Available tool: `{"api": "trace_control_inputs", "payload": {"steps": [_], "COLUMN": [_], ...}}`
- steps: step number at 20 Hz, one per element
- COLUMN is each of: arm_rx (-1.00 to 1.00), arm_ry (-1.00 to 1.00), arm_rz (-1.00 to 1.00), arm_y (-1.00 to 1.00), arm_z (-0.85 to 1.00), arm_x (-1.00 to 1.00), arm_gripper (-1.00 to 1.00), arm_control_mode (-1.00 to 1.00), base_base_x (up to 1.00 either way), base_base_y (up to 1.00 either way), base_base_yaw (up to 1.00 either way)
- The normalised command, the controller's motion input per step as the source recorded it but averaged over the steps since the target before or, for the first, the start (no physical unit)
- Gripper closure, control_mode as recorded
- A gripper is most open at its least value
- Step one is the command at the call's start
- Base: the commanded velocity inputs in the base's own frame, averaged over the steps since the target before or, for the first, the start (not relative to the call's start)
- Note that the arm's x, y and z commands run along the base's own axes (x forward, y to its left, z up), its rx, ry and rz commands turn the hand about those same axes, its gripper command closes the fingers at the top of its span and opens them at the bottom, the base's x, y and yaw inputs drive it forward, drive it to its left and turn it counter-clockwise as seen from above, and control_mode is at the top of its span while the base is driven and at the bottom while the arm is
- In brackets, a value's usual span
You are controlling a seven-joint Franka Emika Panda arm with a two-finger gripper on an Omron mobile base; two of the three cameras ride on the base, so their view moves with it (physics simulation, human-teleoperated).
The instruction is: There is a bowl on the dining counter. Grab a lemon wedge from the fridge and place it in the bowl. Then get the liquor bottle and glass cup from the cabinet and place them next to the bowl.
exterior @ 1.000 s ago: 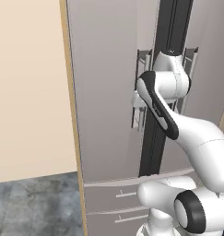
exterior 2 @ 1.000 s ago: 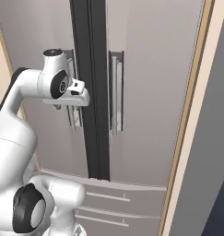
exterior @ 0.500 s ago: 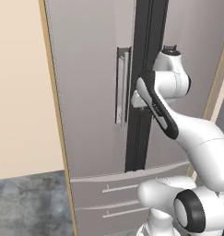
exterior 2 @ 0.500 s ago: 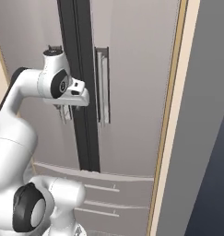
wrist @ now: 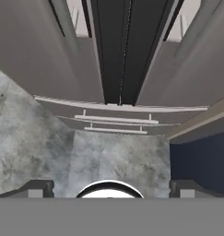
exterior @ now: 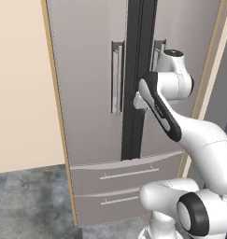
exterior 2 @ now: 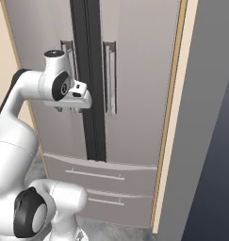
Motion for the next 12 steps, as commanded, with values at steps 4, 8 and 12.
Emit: {"api": "trace_control_inputs", "payload": {"steps": [4, 8, 12], "arm_rx": [0.00, 0.00, 0.00], "arm_ry": [-0.01, -0.24, -0.36], "arm_rz": [0.00, 0.00, 0.00], "arm_y": [0.00, 0.02, 0.25], "arm_z": [0.00, 0.07, 0.18], "arm_x": [-0.05, -0.16, -0.01], "arm_gripper": [-1.00, -1.00, -1.00], "arm_control_mode": [-1.00, -1.00, -1.00], "base_base_x": [-0.13, 0.00, 0.00], "base_base_y": [0.00, 0.00, 0.00], "base_base_yaw": [0.00, 0.00, 0.00]}}
